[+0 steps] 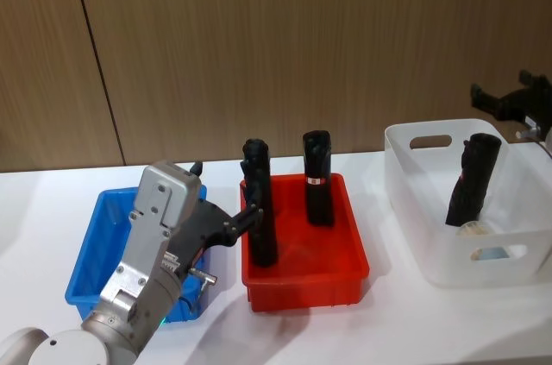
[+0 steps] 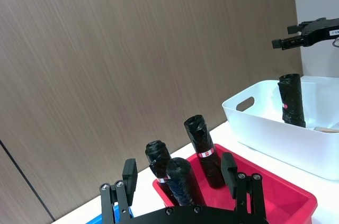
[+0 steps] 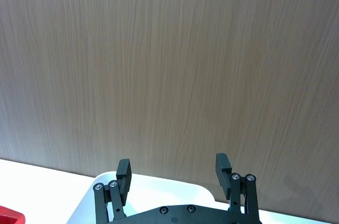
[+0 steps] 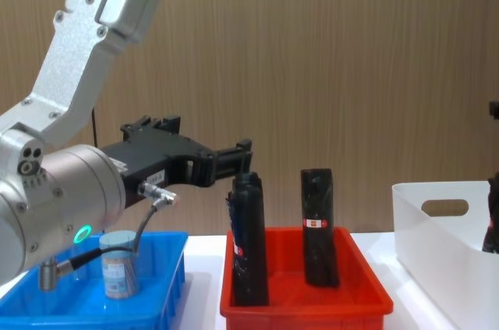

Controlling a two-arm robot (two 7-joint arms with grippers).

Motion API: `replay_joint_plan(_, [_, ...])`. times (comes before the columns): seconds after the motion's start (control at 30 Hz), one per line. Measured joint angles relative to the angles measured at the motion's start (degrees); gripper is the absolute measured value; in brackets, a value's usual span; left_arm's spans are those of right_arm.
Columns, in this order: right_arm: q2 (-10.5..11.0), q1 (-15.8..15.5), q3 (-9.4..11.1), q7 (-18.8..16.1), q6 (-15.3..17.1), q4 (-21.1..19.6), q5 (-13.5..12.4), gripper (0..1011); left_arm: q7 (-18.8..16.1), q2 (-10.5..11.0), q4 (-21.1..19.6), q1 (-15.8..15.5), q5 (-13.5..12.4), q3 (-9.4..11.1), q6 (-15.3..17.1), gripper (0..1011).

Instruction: Pick the cotton swabs from the blue box and place them into the white box.

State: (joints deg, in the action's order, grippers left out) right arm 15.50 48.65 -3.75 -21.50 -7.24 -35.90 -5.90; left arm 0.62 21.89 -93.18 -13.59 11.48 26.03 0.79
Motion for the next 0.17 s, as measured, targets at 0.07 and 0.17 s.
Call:
replay_joint_plan(0.07, [0.00,0.00,0.00,0.00,0.00,0.00,0.00,1002,0.00,0.00,0.00,0.00,0.00,0.00,0.00,1003])
replay_joint_plan(0.17, [0.00,0.00,0.00,0.00,0.00,0.00,0.00,1002,0.00,0.00,0.00,0.00,0.00,0.00,0.00,1003])
